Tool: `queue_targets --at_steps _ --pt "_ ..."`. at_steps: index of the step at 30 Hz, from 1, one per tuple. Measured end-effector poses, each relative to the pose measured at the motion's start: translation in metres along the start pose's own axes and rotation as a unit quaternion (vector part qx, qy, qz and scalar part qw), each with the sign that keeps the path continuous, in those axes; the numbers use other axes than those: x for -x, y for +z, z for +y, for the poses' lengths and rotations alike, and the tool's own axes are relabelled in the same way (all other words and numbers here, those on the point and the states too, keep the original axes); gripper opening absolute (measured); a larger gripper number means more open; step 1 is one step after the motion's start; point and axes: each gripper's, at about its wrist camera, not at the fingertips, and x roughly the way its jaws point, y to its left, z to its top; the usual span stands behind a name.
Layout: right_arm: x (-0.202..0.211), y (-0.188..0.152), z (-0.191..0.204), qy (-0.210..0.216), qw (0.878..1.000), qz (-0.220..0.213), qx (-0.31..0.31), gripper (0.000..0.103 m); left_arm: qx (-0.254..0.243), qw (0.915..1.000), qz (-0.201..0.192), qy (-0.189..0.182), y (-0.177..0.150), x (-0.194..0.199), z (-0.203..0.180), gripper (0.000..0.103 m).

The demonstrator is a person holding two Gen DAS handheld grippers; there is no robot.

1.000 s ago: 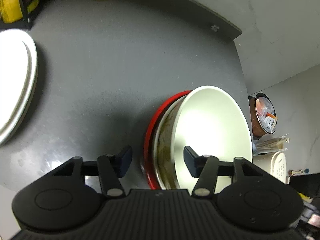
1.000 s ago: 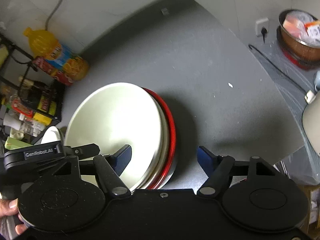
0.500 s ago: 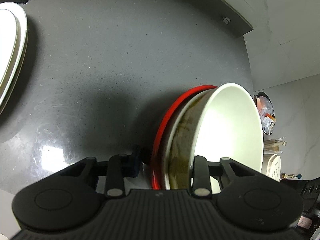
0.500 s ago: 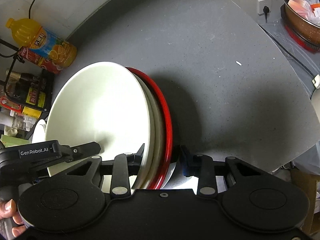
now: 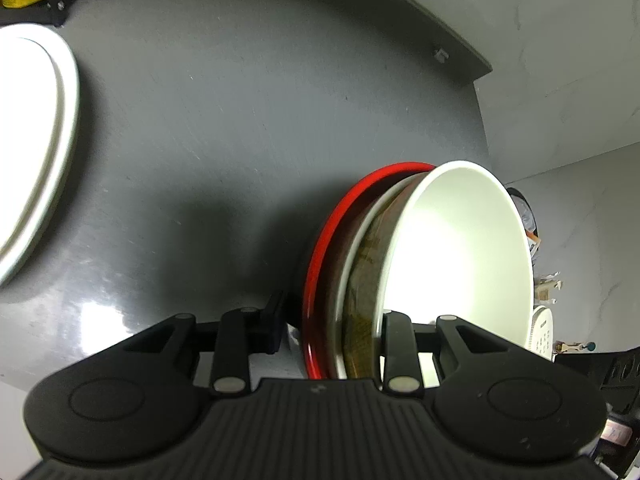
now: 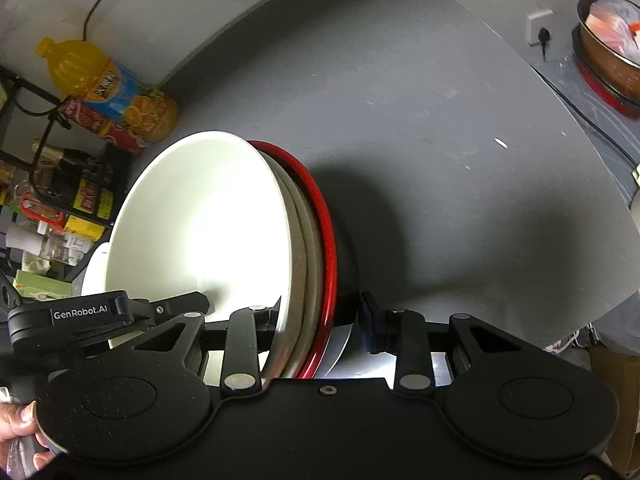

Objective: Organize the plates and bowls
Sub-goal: 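Close the right gripper on the rims of the red bowl stack, then lift the red bowl stack and carry it over the plate stack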

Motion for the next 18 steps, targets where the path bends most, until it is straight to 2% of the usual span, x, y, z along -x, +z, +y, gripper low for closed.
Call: queue_targets --at_steps 18 --pt "0.000 -0.003 0.082 0.025 0.999 -0.008 0.045 0.032 0.015 0.9990 -0.041 -0.001 0.013 0.069 0.053 0.030"
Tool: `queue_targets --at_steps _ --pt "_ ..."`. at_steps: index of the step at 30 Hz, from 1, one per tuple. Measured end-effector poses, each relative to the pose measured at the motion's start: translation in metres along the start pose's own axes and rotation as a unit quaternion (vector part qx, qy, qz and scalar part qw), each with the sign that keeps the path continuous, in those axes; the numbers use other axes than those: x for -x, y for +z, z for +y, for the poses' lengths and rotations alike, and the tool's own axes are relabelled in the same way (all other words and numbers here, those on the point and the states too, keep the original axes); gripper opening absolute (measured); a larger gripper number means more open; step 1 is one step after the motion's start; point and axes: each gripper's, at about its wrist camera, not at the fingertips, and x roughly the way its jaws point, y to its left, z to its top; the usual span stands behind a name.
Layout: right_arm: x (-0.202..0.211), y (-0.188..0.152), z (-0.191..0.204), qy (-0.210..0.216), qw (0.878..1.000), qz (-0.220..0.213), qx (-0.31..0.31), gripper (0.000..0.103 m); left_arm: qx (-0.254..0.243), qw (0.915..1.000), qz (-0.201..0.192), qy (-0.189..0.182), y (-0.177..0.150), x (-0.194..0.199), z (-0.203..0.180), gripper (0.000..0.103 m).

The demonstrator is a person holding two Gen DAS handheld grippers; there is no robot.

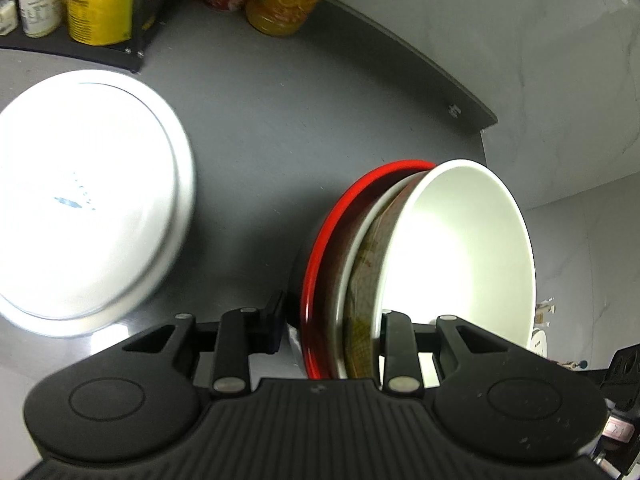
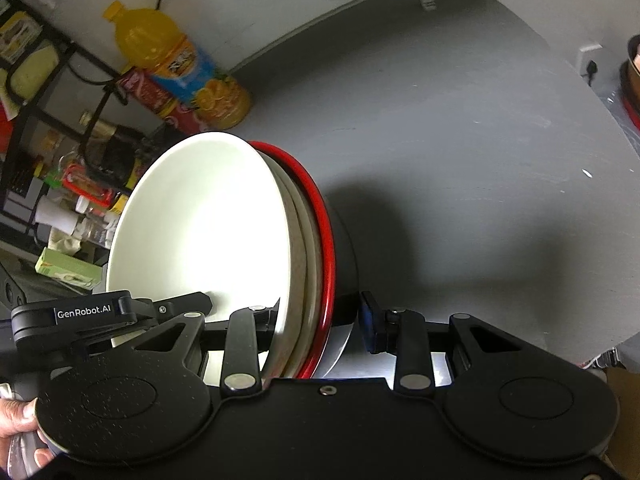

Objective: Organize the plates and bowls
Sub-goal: 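Lift the red bowl stack and carry it over the plate stack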

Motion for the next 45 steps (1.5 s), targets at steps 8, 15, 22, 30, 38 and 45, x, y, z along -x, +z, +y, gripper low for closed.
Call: queue_targets --at_steps 8,15,22,30,38,45 --pt "-0.007 -0.001 0.035 0.013 1.000 0.002 0.018 0.032 0.012 0.9997 -0.019 0.002 0.008 0.025 0.029 0.030" --pt "-0.017 -0.002 0.066 0.022 0.999 0.006 0.032 0.032 0.030 0.9991 -0.031 -0.001 0.013 0.047 0.060 0.030" --pt "-0.028 -0.006 0.098 0.031 0.998 0.010 0.048 0.032 0.039 0.9983 -0.044 0.000 0.021 0.066 0.091 0.030" --pt "-0.051 -0.008 0.133 0.035 0.998 0.022 0.054 0.032 0.056 0.9971 -0.051 0.003 0.031 0.080 0.128 0.030" --pt "-0.079 -0.008 0.162 0.035 0.997 0.034 0.057 0.032 0.068 0.9965 -0.047 0.012 0.045 0.085 0.168 0.030" --pt "-0.100 -0.011 0.176 0.030 0.997 0.051 0.058 0.032 0.076 0.9963 -0.036 0.018 0.054 0.078 0.193 0.030"
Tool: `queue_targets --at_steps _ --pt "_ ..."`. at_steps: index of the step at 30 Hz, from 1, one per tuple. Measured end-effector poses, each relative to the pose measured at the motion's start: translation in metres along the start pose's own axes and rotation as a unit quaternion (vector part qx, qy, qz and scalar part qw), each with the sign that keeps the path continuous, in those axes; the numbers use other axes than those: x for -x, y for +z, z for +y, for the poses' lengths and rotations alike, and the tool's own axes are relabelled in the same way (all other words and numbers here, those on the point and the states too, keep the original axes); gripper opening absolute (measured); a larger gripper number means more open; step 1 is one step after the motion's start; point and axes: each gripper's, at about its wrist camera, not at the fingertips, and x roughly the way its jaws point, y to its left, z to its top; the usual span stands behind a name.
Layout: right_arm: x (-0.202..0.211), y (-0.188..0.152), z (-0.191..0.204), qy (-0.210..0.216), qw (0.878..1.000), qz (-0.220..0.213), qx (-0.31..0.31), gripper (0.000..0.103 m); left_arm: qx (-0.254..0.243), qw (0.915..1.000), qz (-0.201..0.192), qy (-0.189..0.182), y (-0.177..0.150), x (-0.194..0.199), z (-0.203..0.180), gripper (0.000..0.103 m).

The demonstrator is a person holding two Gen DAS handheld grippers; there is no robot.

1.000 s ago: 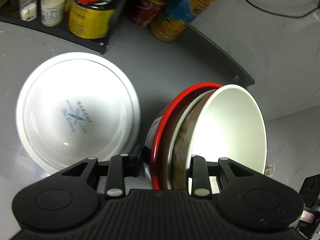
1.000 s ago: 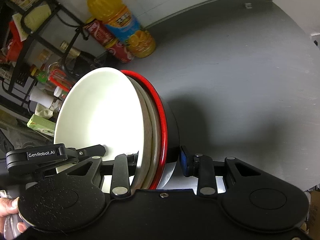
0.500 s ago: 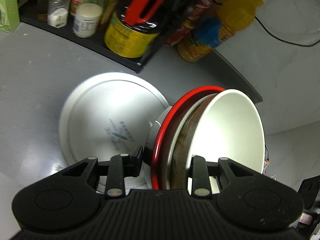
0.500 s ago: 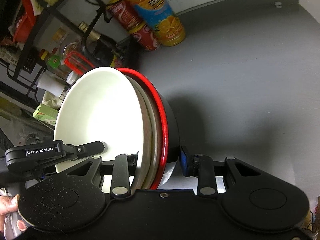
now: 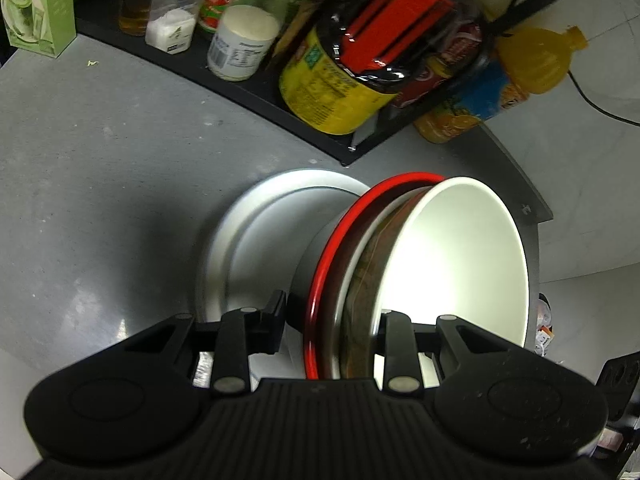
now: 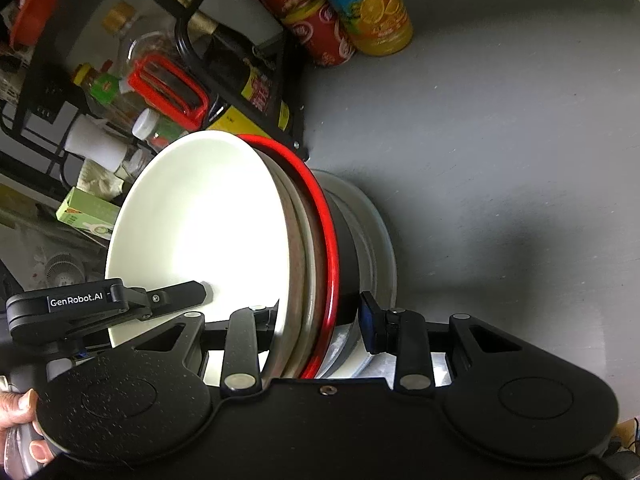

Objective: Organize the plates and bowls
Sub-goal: 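Lift the red bowl stack and carry it over the plate stack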

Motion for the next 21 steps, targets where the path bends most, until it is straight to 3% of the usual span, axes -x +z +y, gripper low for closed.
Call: queue_targets --at_steps 21 --pt "-0.026 0.004 0.003 -0.008 0.999 0.023 -0.022 0.032 -0.006 0.9996 0.022 0.019 0.012 -0.022 0.017 0.030"
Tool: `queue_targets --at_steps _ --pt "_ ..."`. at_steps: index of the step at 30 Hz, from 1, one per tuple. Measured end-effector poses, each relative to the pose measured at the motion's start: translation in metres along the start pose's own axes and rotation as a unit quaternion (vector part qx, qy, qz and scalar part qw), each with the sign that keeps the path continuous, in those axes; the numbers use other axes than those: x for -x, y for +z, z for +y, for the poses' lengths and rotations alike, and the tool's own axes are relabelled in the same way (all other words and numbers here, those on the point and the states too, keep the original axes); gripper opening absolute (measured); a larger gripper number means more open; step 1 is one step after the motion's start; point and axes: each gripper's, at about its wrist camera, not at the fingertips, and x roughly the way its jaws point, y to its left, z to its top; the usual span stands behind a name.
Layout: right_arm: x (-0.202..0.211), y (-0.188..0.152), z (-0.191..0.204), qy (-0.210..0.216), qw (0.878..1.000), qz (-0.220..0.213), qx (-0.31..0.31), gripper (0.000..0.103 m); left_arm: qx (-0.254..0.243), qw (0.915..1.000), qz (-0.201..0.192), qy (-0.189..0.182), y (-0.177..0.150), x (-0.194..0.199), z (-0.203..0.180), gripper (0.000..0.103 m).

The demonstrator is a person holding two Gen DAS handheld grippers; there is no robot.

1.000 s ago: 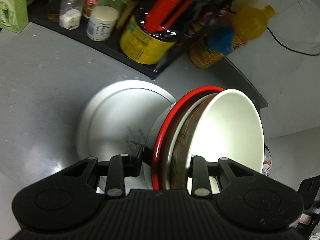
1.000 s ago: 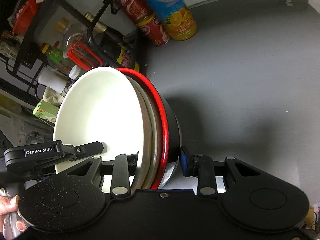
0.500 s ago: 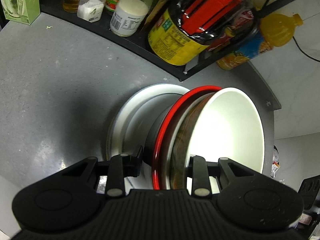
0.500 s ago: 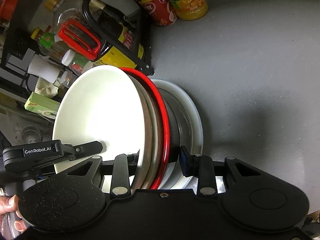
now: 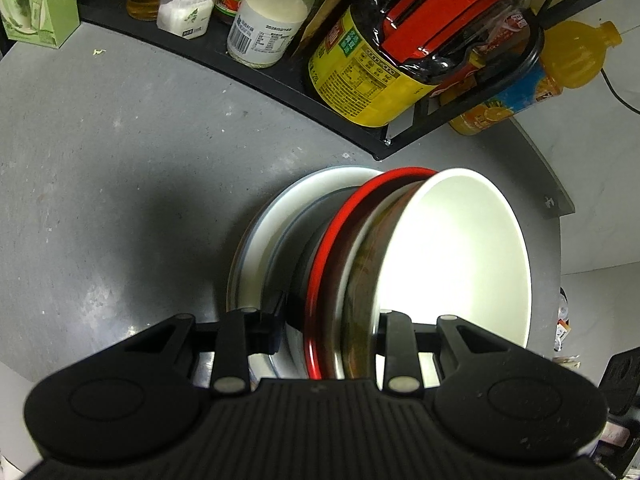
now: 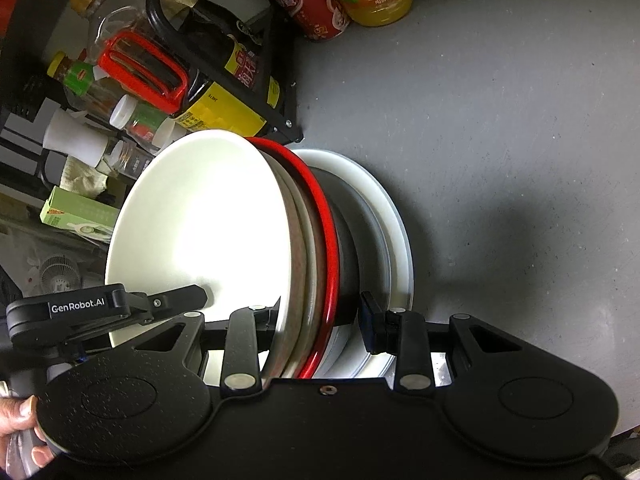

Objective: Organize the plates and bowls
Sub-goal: 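Lift the red bowl stack and carry it over the plate stack, then lower the bowl stack onto the plates and open the right gripper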

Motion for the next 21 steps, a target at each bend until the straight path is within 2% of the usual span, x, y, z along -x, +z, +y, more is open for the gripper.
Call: queue_targets --at_steps 2,5,7,9,10,12,14,21 --pt "0.000 0.000 -0.001 0.002 1.000 -0.004 -0.008 0.036 -0.003 1.0000 0.004 -0.001 0.001 -0.001 -0.001 0.031" --pt "0.005 0.000 0.000 0.003 1.000 -0.017 -0.005 0.039 -0.025 0.9996 -0.012 0.001 0.001 0.005 -0.008 0.037" --pt "0.012 0.000 0.002 0.005 1.000 -0.028 0.004 0.042 -0.040 0.9991 -0.009 0.011 0.001 0.006 -0.013 0.044" --pt "0.018 0.000 0.002 0.008 0.999 -0.037 0.006 0.050 -0.050 0.9984 -0.013 0.023 0.002 0.009 -0.016 0.056" --pt "0.022 0.000 0.002 0.006 0.999 -0.043 0.006 0.053 -0.053 0.9980 -0.019 0.028 0.003 0.012 -0.017 0.059" --pt "0.028 0.000 0.002 0.004 0.998 -0.054 0.010 0.054 -0.052 0.9976 -0.030 0.033 0.002 0.018 -0.018 0.072" --pt "0.033 -0.001 -0.001 0.002 0.998 -0.062 0.009 0.060 -0.053 0.9969 -0.044 0.037 0.001 0.025 -0.020 0.078" --pt "0.057 -0.006 -0.012 -0.020 0.995 -0.099 0.015 0.076 -0.097 0.9909 -0.080 0.048 0.003 0.043 -0.037 0.084"
